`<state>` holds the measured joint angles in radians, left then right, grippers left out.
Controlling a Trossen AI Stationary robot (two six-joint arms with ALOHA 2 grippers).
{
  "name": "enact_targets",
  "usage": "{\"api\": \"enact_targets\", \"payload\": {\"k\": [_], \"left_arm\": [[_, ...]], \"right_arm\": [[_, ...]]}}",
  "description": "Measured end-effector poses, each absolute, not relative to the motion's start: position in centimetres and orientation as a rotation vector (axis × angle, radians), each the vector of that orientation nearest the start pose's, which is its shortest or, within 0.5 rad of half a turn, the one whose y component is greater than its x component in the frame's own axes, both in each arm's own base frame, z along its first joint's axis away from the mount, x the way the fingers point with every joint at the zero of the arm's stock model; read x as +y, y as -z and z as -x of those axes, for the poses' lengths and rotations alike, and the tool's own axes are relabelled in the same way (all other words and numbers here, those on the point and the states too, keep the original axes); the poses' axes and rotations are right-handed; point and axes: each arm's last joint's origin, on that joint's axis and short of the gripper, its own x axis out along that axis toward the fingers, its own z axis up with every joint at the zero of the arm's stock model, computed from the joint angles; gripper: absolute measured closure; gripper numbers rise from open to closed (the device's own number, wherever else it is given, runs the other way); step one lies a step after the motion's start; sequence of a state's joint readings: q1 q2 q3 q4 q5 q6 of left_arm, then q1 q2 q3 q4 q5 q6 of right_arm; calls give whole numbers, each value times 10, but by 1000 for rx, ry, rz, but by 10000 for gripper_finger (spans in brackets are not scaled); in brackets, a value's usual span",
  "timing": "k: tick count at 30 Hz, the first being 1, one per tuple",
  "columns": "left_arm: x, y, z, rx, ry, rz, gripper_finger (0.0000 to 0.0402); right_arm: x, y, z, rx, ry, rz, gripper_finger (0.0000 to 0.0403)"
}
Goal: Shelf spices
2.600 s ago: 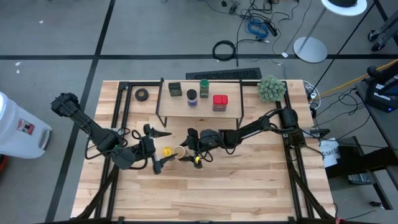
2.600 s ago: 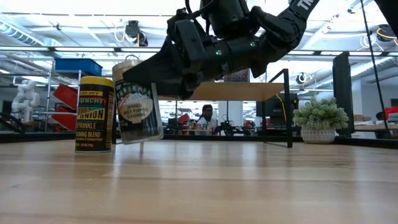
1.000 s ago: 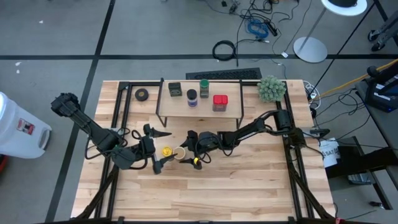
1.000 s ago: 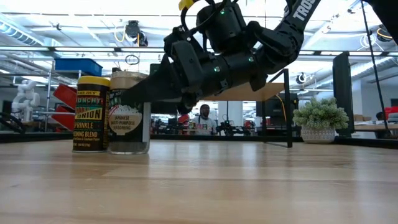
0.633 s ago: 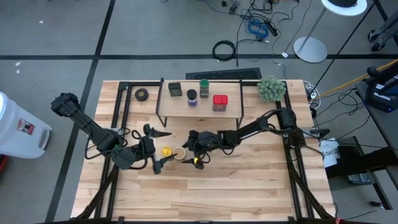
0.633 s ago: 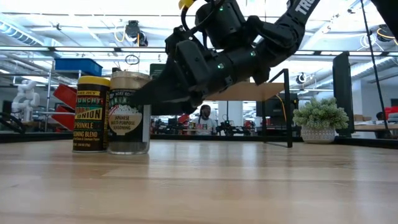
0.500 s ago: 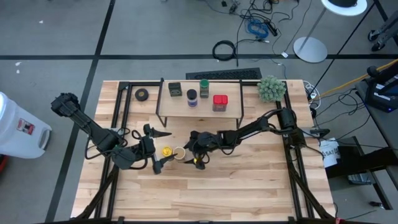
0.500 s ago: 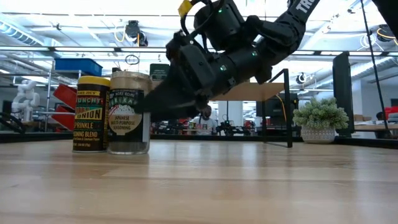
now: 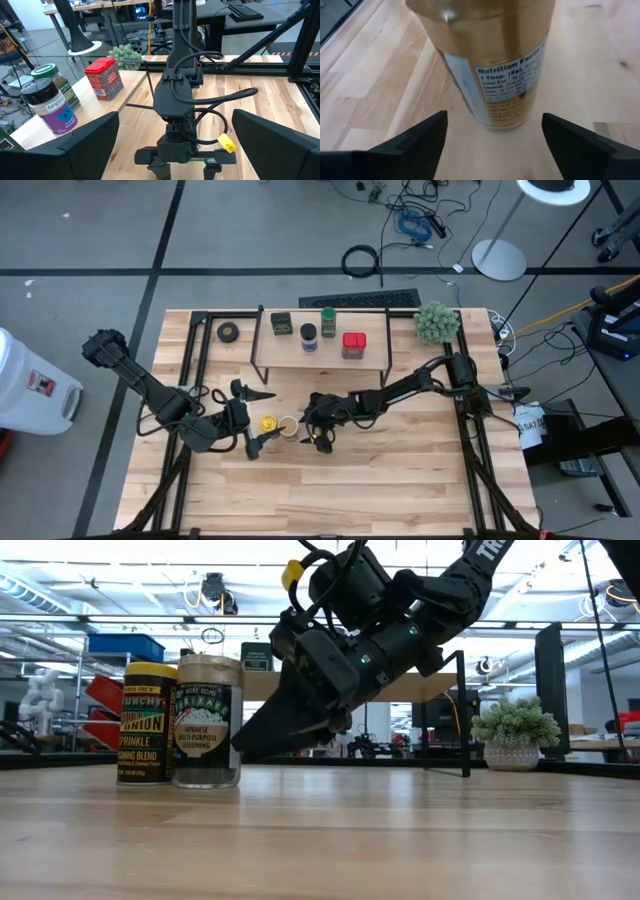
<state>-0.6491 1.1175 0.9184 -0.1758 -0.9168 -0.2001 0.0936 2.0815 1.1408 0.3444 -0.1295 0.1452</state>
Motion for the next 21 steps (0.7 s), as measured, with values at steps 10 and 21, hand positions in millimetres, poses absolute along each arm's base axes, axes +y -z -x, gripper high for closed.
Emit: {"api": "enact_targets", "payload": {"k": [10, 21], "left_arm": [[-124, -320, -202, 238, -289, -70, 4], [-124, -320, -202, 237, -289, -69, 4]], "right_arm": [[50, -117, -419, 609, -135, -136, 226], [50, -121, -421, 564, -140, -138, 316]]}}
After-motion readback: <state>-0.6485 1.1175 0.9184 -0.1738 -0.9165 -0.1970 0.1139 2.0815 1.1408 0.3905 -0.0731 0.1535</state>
